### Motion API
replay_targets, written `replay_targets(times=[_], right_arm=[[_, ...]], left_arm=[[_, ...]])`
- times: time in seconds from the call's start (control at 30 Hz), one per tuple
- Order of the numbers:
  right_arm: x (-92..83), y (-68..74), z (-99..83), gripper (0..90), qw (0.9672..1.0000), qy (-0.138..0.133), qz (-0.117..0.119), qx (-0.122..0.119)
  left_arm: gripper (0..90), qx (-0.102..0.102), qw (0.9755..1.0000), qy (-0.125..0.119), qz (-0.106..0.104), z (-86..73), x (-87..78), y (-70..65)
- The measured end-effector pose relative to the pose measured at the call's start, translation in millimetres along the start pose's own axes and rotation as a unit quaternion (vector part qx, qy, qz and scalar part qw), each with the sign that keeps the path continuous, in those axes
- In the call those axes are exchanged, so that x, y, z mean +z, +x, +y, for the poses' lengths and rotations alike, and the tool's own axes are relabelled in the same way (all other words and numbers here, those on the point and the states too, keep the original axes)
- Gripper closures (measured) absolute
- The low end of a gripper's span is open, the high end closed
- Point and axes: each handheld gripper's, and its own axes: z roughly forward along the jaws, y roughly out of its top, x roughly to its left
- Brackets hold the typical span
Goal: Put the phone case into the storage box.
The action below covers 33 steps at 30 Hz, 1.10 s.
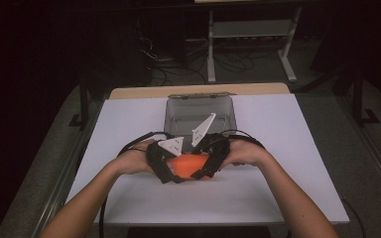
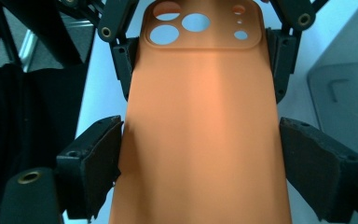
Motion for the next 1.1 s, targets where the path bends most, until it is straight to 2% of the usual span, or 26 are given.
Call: replay_targets(times=[0.17, 0.27, 0.37, 0.53, 0.6, 0.87, 1.1], right_arm=[[-2.9, -0.1, -0.5, 9.7, 0.9999, -0.009, -0.006, 0.003], [-5.8, 0.1, -1.5, 6.5, 0.9998, -0.013, -0.015, 0.007], [-10.7, 1.1, -6.7, 1.7, 0.9992, -0.015, -0.035, 0.013], [-15.8, 1.5, -13.6, 0.6, 0.9984, -0.023, -0.045, 0.025], [-19.1, 1.3, -19.6, 0.0, 0.9971, -0.035, -0.054, 0.040], [-27.1, 1.3, -33.9, 0.0, 0.9937, -0.056, -0.075, 0.062], [-32.6, 4.3, -48.7, 0.0, 0.9895, -0.068, -0.097, 0.083]], left_arm=[[15.9, -0.007, 1.0000, 0.002, 0.006, -1.6, -0.9, 1.2], [15.9, -0.011, 0.9999, 0.004, 0.009, -2.3, -0.9, 1.3], [15.8, -0.017, 0.9998, 0.005, 0.014, -3.1, -1.9, 1.1], [15.8, -0.030, 0.9993, 0.005, 0.022, -6.2, -3.5, 1.6], [15.8, -0.034, 0.9990, 0.005, 0.027, -7.9, -3.3, 1.5], [15.8, -0.058, 0.9976, 0.020, 0.030, -8.3, -0.8, 2.6], [15.8, -0.074, 0.9964, 0.021, 0.036, -13.2, 2.1, 2.1]])
